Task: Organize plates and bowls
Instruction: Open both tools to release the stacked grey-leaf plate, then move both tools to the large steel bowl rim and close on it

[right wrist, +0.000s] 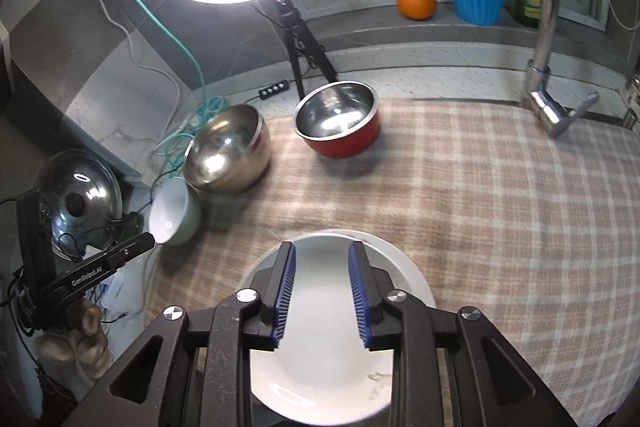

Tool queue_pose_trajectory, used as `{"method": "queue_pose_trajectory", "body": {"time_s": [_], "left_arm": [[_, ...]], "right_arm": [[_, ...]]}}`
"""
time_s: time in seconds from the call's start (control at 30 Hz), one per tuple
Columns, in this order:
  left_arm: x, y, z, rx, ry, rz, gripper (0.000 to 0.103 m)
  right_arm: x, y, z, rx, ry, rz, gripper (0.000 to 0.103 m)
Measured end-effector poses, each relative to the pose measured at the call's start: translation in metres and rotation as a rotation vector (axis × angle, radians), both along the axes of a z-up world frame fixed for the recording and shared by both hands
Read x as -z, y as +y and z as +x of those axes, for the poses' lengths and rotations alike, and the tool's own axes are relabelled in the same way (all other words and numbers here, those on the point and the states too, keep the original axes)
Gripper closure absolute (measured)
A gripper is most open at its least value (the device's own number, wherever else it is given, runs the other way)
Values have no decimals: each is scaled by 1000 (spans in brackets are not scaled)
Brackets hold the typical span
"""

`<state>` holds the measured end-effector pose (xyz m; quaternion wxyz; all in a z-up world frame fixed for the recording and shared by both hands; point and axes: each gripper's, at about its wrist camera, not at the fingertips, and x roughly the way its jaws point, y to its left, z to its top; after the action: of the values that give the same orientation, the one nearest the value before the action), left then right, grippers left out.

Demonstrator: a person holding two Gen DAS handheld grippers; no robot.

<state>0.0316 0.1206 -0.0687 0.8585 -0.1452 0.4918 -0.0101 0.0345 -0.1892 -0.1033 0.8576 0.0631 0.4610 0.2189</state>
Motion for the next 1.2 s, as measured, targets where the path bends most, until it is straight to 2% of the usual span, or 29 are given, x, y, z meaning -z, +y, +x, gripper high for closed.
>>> {"method": "queue_pose_trajectory", "body": {"time_s": [0.37, 0.57, 0.63, 0.93, 1.2], "left_arm": [[-4, 44, 55, 16, 16, -22, 87], [6, 60, 93, 22, 57, -58, 86], [8, 62, 103, 23, 59, -42, 84], [29, 68, 148, 28, 120, -5, 83], [45, 72, 167, 28, 158, 6, 83]], "right_arm": [[-6, 62, 31, -62, 33, 60, 73], [9, 82, 63, -47, 103, 104, 73], [15, 87, 73, -41, 120, 110, 73], [41, 108, 114, -7, 196, 139, 73], [58, 127, 137, 3, 240, 141, 73]]}}
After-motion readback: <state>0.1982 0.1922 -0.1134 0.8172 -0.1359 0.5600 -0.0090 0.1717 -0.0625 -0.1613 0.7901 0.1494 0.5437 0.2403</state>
